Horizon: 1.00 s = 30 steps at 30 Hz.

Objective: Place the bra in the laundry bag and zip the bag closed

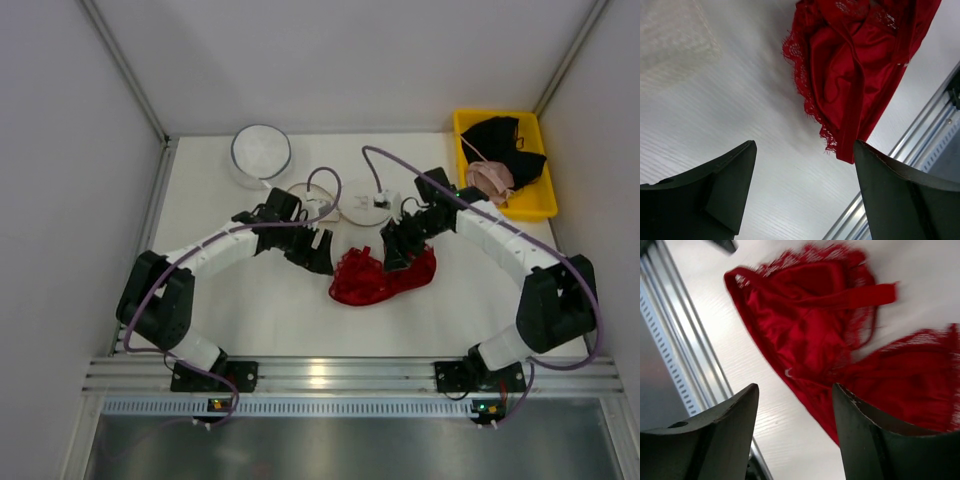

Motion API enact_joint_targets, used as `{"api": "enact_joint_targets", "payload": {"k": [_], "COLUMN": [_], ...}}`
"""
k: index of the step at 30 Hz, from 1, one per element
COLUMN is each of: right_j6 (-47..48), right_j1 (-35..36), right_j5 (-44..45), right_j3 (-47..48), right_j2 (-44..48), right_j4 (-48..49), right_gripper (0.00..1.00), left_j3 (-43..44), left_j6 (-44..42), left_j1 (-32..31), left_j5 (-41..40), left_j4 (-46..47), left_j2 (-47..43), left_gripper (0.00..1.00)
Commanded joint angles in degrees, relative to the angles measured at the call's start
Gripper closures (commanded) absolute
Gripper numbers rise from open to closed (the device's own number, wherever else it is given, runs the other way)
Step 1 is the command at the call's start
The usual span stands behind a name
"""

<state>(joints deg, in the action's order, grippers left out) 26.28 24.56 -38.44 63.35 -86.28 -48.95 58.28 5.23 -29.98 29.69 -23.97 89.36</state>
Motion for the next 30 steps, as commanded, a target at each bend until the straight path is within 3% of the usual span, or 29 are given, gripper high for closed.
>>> {"api": "enact_joint_targets", "payload": {"k": [1,4,11,22,29,30], "right_j6": [-1.32,-1.67,-3.34,-5.89,-6.07,-6.16], "right_j1": [-7.03,-13.71,-23.5,-24.03,-24.03,-23.94], "right_j5": [-0.85,-0.68,6.27,2.23,0.21,-0.67], "right_j3": [7.56,8.54,5.03,2.04,1.51,1.51], "right_j2": [3.4,2.96,-3.27,-8.2,-9.69,-9.78], "right_j4": [0.52,-0.27,1.31,3.68,3.34,3.07], "right_gripper": [0.38,0.38,0.49,0.51,0.66,0.68], "left_j3": [-2.02,-3.17,-6.51,-10.03,-7.57,-6.87], "left_j6": [3.46,5.13,9.87,19.64,23.06,23.15], "left_j1": [0.18,0.09,0.18,0.88,0.97,0.89], "left_j5": [6.07,7.92,13.9,18.73,18.82,18.91], "left_j4": [0.41,0.5,4.09,14.29,18.34,18.34], "left_j2": [-3.4,-2.71,0.37,5.47,9.51,10.21], "left_gripper": [0.18,0.24,0.44,0.53,0.65,0.71]}}
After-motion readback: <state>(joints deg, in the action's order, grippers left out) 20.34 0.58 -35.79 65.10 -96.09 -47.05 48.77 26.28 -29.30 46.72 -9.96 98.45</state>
